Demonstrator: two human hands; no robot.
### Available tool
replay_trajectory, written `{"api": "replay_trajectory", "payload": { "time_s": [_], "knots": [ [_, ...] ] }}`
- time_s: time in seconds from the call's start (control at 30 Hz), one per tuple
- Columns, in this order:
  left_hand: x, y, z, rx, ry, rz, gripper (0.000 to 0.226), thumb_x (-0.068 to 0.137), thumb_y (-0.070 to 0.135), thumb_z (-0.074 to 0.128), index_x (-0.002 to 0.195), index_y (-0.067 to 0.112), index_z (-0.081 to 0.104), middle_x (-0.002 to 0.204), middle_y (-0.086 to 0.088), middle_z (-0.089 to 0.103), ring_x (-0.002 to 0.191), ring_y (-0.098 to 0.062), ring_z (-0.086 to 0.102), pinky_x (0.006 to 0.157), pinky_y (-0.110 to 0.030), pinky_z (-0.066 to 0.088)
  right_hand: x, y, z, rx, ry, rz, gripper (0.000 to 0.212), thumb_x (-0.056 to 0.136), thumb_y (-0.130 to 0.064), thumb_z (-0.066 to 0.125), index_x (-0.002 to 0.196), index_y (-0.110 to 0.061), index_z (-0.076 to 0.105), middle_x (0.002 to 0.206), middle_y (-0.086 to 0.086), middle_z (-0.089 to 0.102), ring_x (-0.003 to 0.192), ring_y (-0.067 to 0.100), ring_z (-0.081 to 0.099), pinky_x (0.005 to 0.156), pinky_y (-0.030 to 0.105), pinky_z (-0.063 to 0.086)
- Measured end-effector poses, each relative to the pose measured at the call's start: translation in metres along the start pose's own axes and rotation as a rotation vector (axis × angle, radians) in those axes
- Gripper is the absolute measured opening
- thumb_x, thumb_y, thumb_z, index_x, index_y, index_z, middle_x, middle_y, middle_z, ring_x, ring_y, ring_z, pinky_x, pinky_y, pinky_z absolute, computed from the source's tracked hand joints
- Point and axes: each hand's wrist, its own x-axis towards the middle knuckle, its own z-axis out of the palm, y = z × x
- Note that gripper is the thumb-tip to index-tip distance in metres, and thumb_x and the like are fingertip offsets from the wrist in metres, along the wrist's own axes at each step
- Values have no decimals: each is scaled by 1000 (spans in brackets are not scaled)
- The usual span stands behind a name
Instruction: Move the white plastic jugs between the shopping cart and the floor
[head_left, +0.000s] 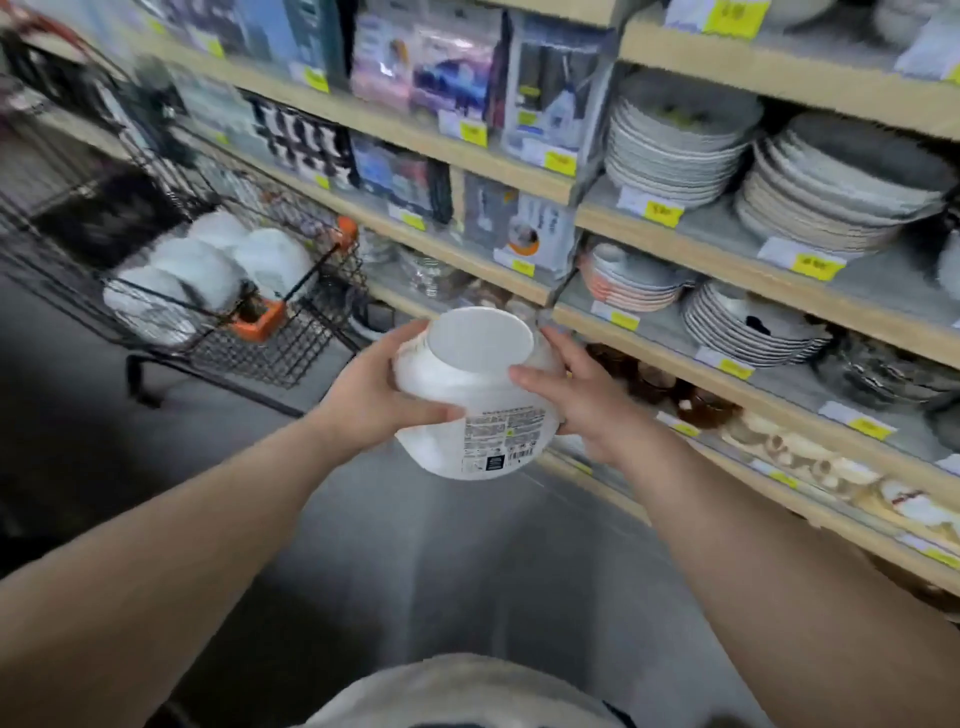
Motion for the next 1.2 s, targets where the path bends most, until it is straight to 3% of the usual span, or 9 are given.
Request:
{"api": "replay_trajectory", "payload": {
  "time_s": [0.1, 0.17, 0.3, 0.5, 0.6, 0.73, 0.87, 0.97, 1.2],
  "knots": [
    [-16, -18, -69, -21, 138, -13, 94, 46, 20, 94, 128, 35, 51, 115, 24, 62, 101, 11, 59, 87, -21, 51, 29, -10, 73, 6, -116, -3, 96, 58, -27, 88, 141, -34, 41, 135, -2, 55, 111, 21, 62, 87, 47, 55],
    [-27, -28, -109, -31, 207, -33, 100, 41, 26, 95, 131, 33, 50, 117, 29, 59, 107, 12, 57, 91, -20, 49, 46, -16, 116, 17, -206, -1, 90, 63, -20, 86, 141, -31, 42, 135, -1, 55, 109, 20, 63, 77, 39, 56],
    [-35, -40, -173, -41, 337, -62, 94, 47, 19, 97, 125, 40, 50, 123, 17, 61, 111, 4, 58, 102, -35, 48, 83, -30, 190, -28, -339, 13, 98, 57, -25, 89, 143, -33, 42, 135, -2, 56, 112, 21, 61, 72, 34, 53],
    [-12, -49, -255, -3, 524, -107, 97, 54, 14, 94, 136, 34, 46, 120, 17, 58, 106, 3, 57, 100, -35, 49, 156, -60, 280, -67, -479, 17, 79, 73, -15, 79, 141, -32, 43, 127, -5, 60, 101, 16, 64, 61, 29, 52],
    [7, -53, -293, 7, 611, -121, 95, 48, 21, 96, 127, 43, 48, 118, 19, 59, 108, 0, 58, 100, -38, 50, 196, -80, 319, -85, -560, 10, 81, 72, -14, 79, 143, -30, 43, 130, -3, 59, 99, 14, 64, 58, 26, 51],
    [29, -59, -340, 13, 694, -110, 94, 48, 22, 96, 129, 41, 52, 114, 22, 63, 108, -3, 60, 97, -41, 51, 242, -103, 371, -110, -637, -16, 84, 70, -12, 80, 143, -31, 43, 132, -2, 57, 96, 10, 63, 60, 27, 51],
    [48, -65, -389, 35, 725, -76, 81, 55, 10, 92, 111, 54, 54, 104, 34, 63, 100, 7, 61, 96, -38, 52, 277, -118, 422, -125, -667, -20, 89, 60, -18, 81, 140, -33, 45, 134, -2, 56, 109, 18, 59, 78, 37, 51],
    [67, -79, -435, 56, 730, -82, 90, 52, 19, 94, 128, 43, 51, 115, 25, 60, 108, 0, 58, 97, -37, 52, 306, -125, 459, -116, -636, -20, 74, 70, -17, 78, 136, -36, 49, 127, -7, 58, 115, 24, 57, 94, 49, 48],
    [134, -110, -567, 151, 531, -51, 94, 52, 28, 94, 131, 44, 46, 123, 22, 54, 115, -4, 52, 101, -40, 48, 364, -135, 546, -16, -481, -20, 61, 83, -15, 69, 138, -29, 48, 112, -13, 59, 99, 16, 60, 78, 39, 52]
  ]
}}
